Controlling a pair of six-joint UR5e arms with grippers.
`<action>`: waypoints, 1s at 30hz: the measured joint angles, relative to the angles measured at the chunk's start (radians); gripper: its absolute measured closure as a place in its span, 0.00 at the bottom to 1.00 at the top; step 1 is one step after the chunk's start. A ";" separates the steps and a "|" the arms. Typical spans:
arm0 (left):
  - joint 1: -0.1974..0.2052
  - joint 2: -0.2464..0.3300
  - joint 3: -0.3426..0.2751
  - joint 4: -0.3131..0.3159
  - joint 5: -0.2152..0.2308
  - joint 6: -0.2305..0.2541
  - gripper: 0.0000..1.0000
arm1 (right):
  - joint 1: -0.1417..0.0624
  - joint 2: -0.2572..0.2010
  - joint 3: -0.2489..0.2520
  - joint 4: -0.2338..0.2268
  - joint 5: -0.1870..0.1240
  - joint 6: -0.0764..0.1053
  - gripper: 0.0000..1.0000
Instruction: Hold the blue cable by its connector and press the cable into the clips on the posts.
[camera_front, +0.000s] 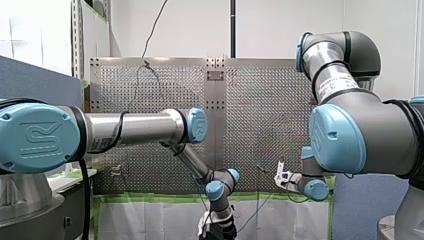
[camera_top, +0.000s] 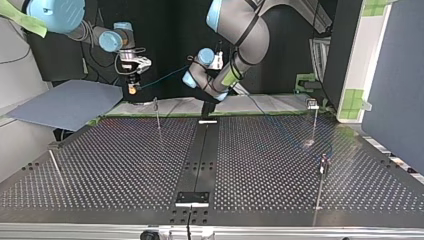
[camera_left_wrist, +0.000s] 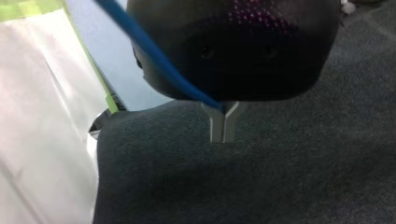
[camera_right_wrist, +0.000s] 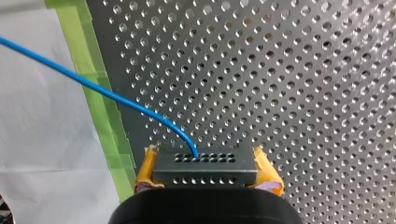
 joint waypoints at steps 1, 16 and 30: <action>0.001 0.010 -0.010 0.008 -0.011 0.003 1.00 | -0.003 0.000 -0.001 0.000 0.000 0.004 1.00; 0.001 0.130 -0.130 0.125 -0.133 -0.094 1.00 | -0.030 0.000 -0.006 0.021 -0.003 0.025 1.00; -0.056 0.251 -0.178 0.245 -0.253 -0.167 1.00 | -0.032 0.000 -0.006 0.026 -0.007 0.023 1.00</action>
